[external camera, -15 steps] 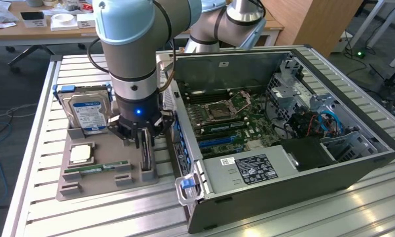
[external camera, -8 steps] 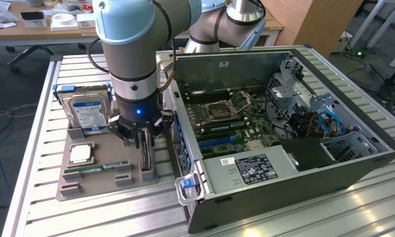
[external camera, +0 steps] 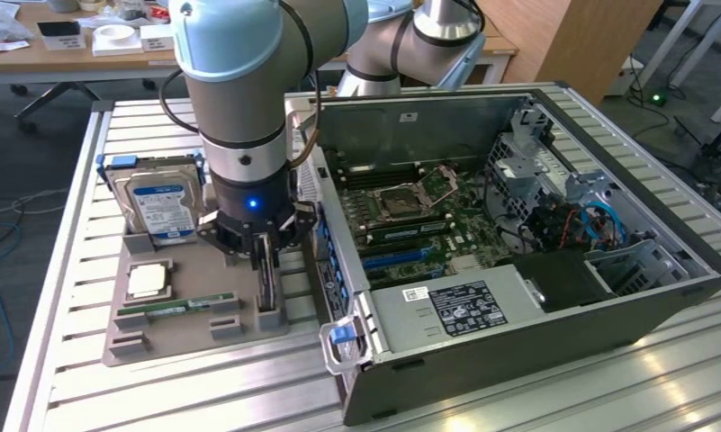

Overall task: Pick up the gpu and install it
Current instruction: 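Pick up the gpu and move the gpu toward the slot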

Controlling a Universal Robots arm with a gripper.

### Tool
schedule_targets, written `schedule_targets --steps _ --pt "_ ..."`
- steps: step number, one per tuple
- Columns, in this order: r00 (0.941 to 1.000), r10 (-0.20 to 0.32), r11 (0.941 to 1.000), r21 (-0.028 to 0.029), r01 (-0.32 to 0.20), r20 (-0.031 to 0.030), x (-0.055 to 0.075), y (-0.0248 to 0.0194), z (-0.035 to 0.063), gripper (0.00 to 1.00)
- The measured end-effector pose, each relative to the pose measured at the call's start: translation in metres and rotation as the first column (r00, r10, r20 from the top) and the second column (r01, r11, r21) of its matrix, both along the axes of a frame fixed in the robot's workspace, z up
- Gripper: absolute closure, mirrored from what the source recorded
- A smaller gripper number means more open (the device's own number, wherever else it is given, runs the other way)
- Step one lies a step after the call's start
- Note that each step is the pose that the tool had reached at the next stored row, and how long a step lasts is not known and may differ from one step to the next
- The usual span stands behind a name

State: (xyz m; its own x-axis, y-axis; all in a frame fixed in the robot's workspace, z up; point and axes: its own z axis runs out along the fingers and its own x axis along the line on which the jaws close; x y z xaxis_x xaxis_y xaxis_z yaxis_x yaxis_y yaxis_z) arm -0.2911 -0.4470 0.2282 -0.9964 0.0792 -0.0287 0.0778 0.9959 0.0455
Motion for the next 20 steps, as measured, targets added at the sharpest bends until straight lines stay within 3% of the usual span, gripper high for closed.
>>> schedule_targets --steps 6,9,20 --pt "1.0000 0.000 1.0000 0.0000 0.000 -0.0001 0.0000 0.0000 0.0000 0.67" --pt "1.0000 0.000 1.0000 0.0000 0.000 -0.0001 0.0000 0.0000 0.0000 0.73" --pt "1.0000 0.000 1.0000 0.0000 0.000 0.0000 0.0000 0.0000 0.0000 0.73"
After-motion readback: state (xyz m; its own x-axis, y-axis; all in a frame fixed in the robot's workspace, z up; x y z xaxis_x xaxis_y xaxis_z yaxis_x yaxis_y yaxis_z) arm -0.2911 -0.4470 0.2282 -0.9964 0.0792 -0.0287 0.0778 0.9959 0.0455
